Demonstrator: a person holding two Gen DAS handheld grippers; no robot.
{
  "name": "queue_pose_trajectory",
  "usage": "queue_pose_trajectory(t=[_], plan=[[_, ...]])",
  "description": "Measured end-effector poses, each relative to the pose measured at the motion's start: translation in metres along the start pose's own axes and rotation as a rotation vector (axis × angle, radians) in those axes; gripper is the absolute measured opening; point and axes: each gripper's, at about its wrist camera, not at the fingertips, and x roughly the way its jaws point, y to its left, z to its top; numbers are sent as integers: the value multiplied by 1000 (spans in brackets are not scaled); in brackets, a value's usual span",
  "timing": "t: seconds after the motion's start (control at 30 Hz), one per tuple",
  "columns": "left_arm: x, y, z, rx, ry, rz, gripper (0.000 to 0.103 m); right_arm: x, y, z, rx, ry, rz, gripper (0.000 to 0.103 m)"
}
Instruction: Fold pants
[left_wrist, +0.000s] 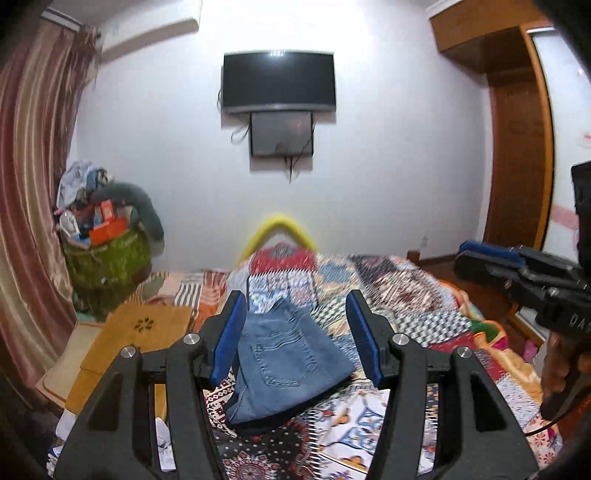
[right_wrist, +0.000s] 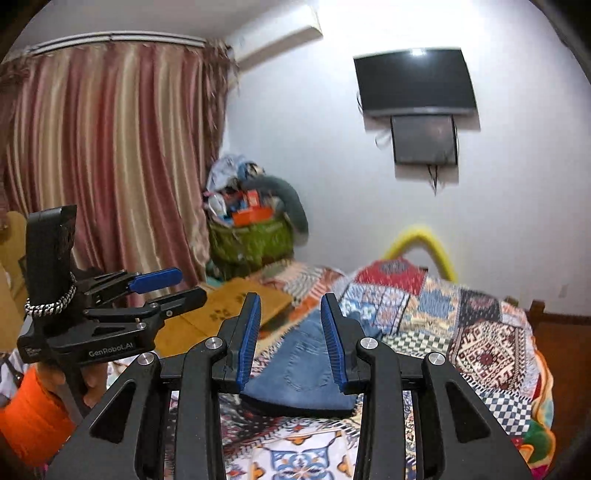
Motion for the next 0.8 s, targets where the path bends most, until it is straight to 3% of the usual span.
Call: queue_pose_trajectory(t=[0.17, 0.3, 0.37, 0.4, 0.53, 0.63, 0.8], plan=[[-48, -12, -9, -17, -87, 6, 60, -35, 27, -16, -9, -48, 1, 35], [-73, -15, -19, -36, -130, 25, 73, -52, 43, -25, -32, -77, -54, 54], [-78, -15, -23, -51, -133, 23, 87, -57, 46, -27, -10, -94, -72, 64], [-81, -14, -25, -58, -137, 23, 90, -58, 46, -27, 1, -99, -76, 70], [-87, -14, -30, -60, -149, 37, 101, -66, 48, -25, 22, -125, -119, 83], [-90, -14, -31, -58, -158, 36, 102, -67, 50, -24, 21, -131, -137, 98], [-93, -16, -35, -47, -166, 48, 103, -70, 53, -28, 15, -134, -157, 103]])
